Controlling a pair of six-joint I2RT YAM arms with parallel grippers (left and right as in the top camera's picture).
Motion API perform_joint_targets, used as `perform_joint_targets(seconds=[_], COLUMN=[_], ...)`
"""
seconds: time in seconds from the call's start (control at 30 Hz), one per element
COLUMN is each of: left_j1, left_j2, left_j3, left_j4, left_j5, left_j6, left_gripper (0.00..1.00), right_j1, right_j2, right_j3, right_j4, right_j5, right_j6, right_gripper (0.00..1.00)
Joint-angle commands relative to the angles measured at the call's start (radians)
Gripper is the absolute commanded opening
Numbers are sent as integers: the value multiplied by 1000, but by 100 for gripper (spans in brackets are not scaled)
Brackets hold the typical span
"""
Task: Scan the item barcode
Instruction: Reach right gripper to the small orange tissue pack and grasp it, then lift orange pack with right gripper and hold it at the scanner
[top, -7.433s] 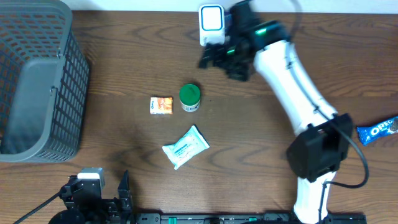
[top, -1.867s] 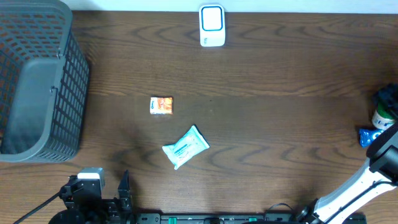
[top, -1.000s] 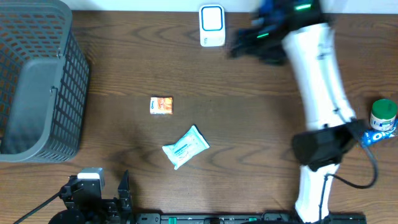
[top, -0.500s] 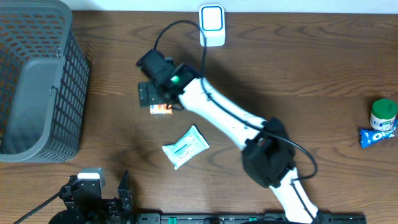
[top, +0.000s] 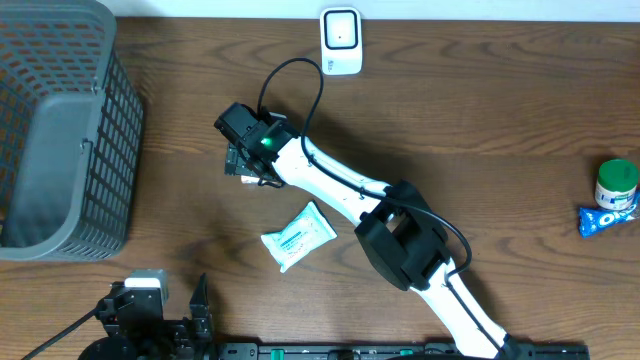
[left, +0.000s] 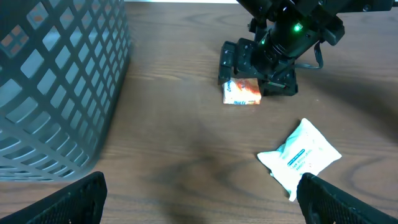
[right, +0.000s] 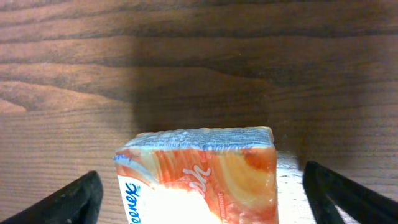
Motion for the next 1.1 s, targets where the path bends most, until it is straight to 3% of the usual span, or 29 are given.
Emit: perform_joint_targets(seconds=[0.0, 0.33, 0.57, 1.07], left_j1=[-4, -4, -4, -4], left_j2=[-5, -5, -5, -5], left_j3=[3, 3, 3, 3], left_j4=[-2, -2, -2, -2], left_j5=[-13, -13, -13, -13], left_j6=[6, 6, 6, 6], left_gripper=[98, 98, 98, 98], right_j1=[7, 5, -47, -334], right_j2=[29, 48, 37, -68], right_j3=[0, 0, 7, 149], right_j4=[-12, -45, -161, -691], right_j5=[26, 78, 56, -266], right_j6=[26, -68, -84, -332], right_gripper=[88, 70, 59, 52])
